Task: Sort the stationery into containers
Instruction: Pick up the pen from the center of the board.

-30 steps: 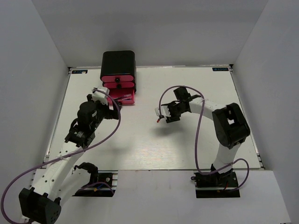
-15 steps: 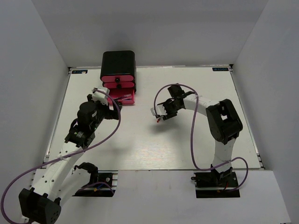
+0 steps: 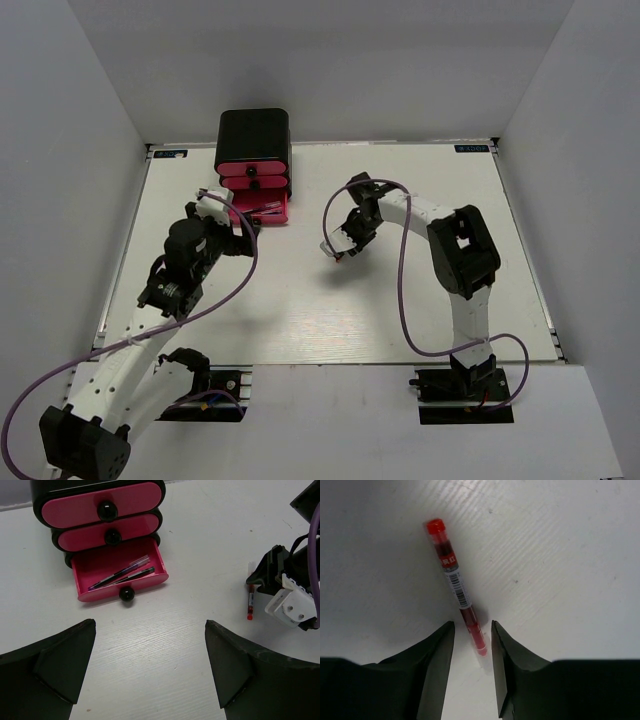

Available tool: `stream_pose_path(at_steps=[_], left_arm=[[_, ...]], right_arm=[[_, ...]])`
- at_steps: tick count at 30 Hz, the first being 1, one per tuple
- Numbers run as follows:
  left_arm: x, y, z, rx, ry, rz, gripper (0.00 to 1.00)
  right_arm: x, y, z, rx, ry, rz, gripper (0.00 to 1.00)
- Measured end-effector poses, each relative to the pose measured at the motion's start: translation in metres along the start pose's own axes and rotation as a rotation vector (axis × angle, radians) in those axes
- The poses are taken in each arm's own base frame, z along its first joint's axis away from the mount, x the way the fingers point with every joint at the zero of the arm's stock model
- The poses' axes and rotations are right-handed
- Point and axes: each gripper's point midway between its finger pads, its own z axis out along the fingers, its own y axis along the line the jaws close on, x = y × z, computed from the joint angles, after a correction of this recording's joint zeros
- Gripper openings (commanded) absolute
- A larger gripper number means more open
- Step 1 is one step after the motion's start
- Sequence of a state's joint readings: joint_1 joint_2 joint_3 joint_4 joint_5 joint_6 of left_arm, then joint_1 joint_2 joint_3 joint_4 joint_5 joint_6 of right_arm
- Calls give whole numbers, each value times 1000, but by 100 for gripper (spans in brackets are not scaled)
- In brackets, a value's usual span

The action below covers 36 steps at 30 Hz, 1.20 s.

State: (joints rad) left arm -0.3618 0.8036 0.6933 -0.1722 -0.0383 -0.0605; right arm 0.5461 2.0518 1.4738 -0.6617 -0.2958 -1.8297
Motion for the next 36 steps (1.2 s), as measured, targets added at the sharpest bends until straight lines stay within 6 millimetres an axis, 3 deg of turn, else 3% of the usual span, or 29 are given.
stream_pose_path(at_steps=[6, 11, 17, 23, 28, 36], left_arm=[[-6, 3, -5, -15, -22, -1, 100], [-10, 5, -8, -27, -39, -2, 100], [-12, 5, -10, -29, -50, -3, 100], [-15, 10, -18, -53, -81, -13, 100], [-23, 20, -30, -108, -142, -34, 100], [-37, 35, -51, -191, -241, -65, 100]], right_arm=[[-3, 7, 2, -88, -9, -88, 32], [-5, 13, 3, -130, 13, -128, 1], [-13, 12, 5, -125, 13, -90, 0], [-49, 5, 12, -63, -78, 141, 0], [-84, -30, 3, 66, -132, 291, 0], [-138, -144, -48, 388, -248, 320, 0]])
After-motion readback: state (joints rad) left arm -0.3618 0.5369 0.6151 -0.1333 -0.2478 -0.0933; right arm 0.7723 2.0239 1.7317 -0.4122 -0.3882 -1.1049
